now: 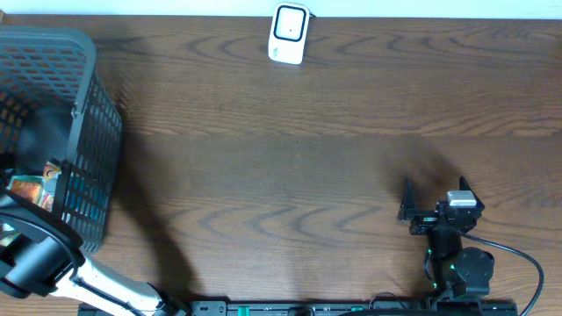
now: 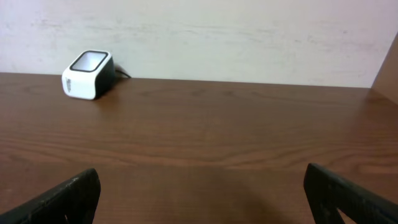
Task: Scan the item barcode
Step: 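Reach the left gripper into the grey basket toward the green Zam-Buk box, then grasp the green Zam-Buk box with the left gripper and lift it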
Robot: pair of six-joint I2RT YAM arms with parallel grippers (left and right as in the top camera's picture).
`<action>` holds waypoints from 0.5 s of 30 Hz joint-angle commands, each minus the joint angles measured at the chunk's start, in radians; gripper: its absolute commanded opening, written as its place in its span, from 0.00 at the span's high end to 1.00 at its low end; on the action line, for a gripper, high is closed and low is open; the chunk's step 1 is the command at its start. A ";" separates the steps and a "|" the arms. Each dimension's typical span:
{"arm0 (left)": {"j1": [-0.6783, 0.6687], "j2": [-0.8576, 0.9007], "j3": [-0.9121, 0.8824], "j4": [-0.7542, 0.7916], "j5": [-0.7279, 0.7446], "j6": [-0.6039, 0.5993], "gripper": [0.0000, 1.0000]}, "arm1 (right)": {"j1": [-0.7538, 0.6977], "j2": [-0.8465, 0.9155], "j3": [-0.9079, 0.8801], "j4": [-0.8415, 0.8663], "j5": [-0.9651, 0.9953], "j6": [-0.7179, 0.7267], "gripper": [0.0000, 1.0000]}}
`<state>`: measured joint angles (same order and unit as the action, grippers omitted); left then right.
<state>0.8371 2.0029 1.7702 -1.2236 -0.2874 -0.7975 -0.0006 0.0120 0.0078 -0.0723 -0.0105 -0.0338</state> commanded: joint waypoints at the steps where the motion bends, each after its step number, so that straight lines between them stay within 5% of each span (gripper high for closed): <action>1: 0.016 0.019 -0.034 0.015 -0.021 -0.020 0.02 | 0.010 -0.006 -0.002 -0.003 0.000 -0.005 0.01; 15: 0.026 0.019 -0.128 0.128 -0.009 0.000 0.02 | 0.010 -0.006 -0.002 -0.003 0.000 -0.005 0.01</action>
<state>0.8482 2.0033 1.6585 -1.1145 -0.2863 -0.8074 -0.0006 0.0120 0.0078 -0.0723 -0.0105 -0.0338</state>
